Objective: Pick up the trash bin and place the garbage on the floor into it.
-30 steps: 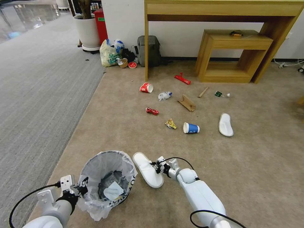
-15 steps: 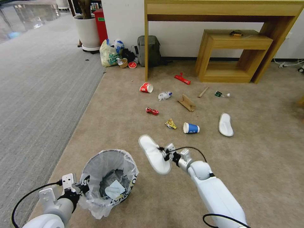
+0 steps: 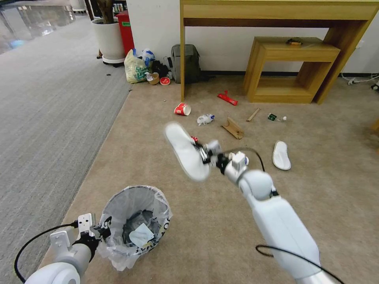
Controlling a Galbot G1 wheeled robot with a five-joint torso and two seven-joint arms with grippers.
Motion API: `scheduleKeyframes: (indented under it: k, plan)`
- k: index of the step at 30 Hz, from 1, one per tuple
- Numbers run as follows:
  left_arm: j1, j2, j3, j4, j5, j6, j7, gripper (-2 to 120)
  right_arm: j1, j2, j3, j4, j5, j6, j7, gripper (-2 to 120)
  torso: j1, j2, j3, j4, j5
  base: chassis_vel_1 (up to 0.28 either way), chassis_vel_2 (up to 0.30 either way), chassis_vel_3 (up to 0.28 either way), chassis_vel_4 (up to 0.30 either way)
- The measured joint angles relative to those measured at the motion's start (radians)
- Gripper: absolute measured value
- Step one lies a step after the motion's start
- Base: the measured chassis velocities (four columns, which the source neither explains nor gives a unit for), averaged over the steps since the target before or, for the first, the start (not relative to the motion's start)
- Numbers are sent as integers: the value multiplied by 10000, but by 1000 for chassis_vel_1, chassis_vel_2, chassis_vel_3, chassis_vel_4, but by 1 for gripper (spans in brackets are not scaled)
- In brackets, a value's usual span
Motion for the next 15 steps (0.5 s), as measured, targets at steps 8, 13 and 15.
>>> scheduleKeyframes:
  k: [8,13,15]
  plan:
    - [-182,271,241,54,-178,57,-334,0,126,-36,-1544,1204,1739,-351,456,0,0,0,0,-1,0,0,0,0,0]
    - [-279,469,581,56,-377,60,-691,0,-289,70,-2475,1138,1670,36,512,0,0,1,0,-2,2,0,0,0,0]
    - [-280,514,679,55,-393,62,-720,0,-316,76,-2730,1022,1543,198,480,0,0,0,0,-2,0,0,0,0,0]
